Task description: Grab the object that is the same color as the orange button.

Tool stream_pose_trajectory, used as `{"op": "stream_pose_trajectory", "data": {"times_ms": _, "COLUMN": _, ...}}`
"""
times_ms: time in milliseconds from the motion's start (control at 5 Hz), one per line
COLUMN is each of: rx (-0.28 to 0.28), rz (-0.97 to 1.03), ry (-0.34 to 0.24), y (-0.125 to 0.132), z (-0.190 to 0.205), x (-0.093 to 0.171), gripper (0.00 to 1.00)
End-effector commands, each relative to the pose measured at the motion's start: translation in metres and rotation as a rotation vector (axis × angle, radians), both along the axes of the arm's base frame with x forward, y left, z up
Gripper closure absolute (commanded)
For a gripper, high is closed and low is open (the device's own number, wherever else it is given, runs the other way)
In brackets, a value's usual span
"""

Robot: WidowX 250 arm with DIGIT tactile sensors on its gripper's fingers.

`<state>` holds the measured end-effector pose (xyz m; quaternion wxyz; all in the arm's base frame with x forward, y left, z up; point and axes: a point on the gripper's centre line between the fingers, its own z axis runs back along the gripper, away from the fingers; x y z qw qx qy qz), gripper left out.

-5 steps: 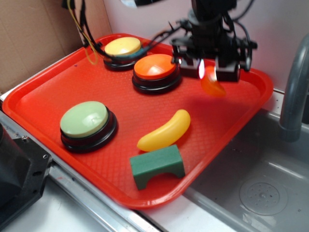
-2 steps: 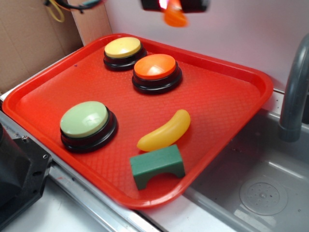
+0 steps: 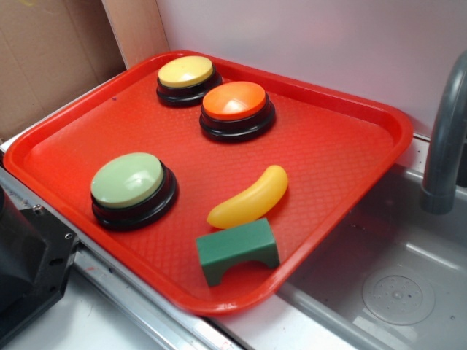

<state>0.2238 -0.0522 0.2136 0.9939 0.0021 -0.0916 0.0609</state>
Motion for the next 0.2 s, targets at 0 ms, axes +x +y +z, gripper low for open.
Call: {"op": "stream_pose_trajectory", "data": {"times_ms": 0, "rx": 0.064, "rz": -0.039, "ry": 0.022, "y": 0.0171, "z": 0.0036, "x": 0.0124, "gripper": 1.0}}
